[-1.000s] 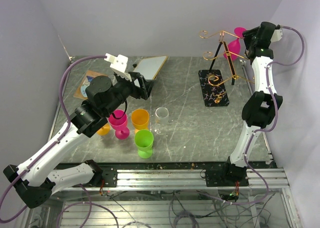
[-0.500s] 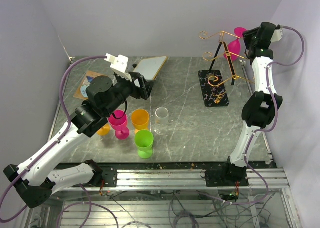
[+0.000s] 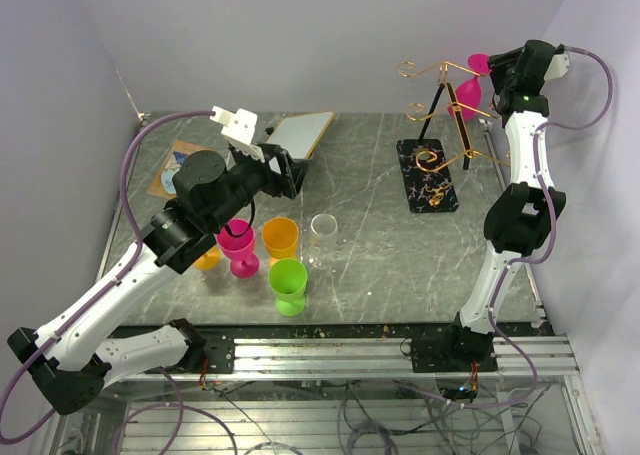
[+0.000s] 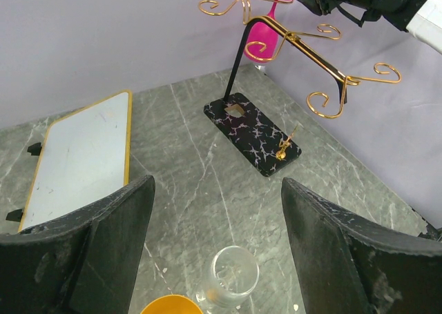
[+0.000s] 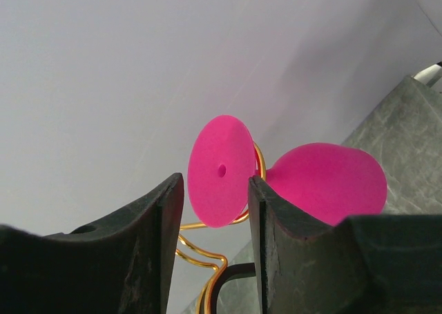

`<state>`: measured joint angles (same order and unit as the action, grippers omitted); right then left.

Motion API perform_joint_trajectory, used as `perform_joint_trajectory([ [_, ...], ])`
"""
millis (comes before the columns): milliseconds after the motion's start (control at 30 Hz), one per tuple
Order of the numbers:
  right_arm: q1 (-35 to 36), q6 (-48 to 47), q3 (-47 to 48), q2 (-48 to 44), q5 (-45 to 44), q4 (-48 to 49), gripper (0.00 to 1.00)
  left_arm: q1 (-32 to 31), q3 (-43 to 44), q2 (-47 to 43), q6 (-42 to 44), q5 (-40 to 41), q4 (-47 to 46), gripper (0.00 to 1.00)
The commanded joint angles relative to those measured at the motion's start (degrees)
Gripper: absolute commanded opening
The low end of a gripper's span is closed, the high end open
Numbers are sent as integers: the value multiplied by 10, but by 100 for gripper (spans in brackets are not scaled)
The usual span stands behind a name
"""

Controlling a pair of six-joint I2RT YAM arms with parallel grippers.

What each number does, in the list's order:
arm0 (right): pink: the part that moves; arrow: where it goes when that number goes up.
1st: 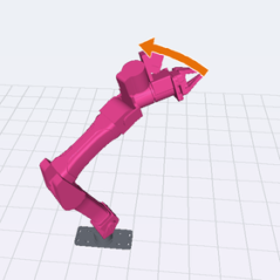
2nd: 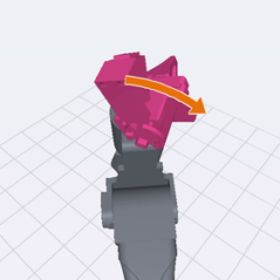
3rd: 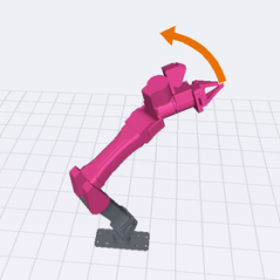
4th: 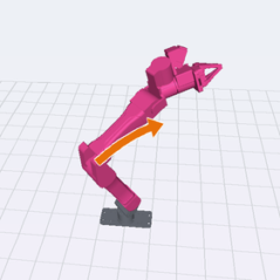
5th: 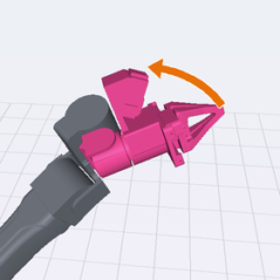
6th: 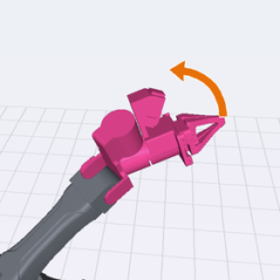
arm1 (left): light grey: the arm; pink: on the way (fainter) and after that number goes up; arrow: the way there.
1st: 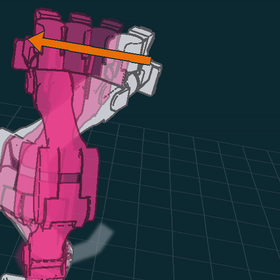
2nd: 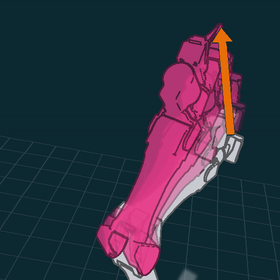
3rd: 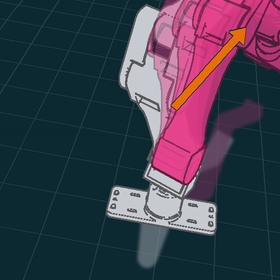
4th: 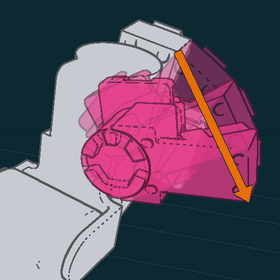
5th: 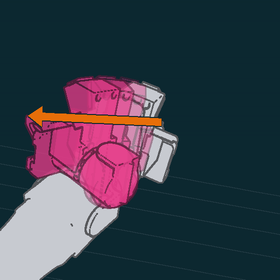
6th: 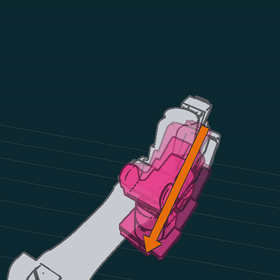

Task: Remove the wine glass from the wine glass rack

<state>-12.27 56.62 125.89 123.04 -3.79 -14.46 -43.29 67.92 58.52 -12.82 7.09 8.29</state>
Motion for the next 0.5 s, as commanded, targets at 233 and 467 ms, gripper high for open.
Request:
perform_joint_trajectory([
  [233, -5, -1, 14, 6, -2, 11, 42, -2, -2, 1, 6, 6, -28, 85],
  [467, -8, -11, 3, -6, -29, 7, 43, -3, -2, 3, 7, 4, -28, 85],
])
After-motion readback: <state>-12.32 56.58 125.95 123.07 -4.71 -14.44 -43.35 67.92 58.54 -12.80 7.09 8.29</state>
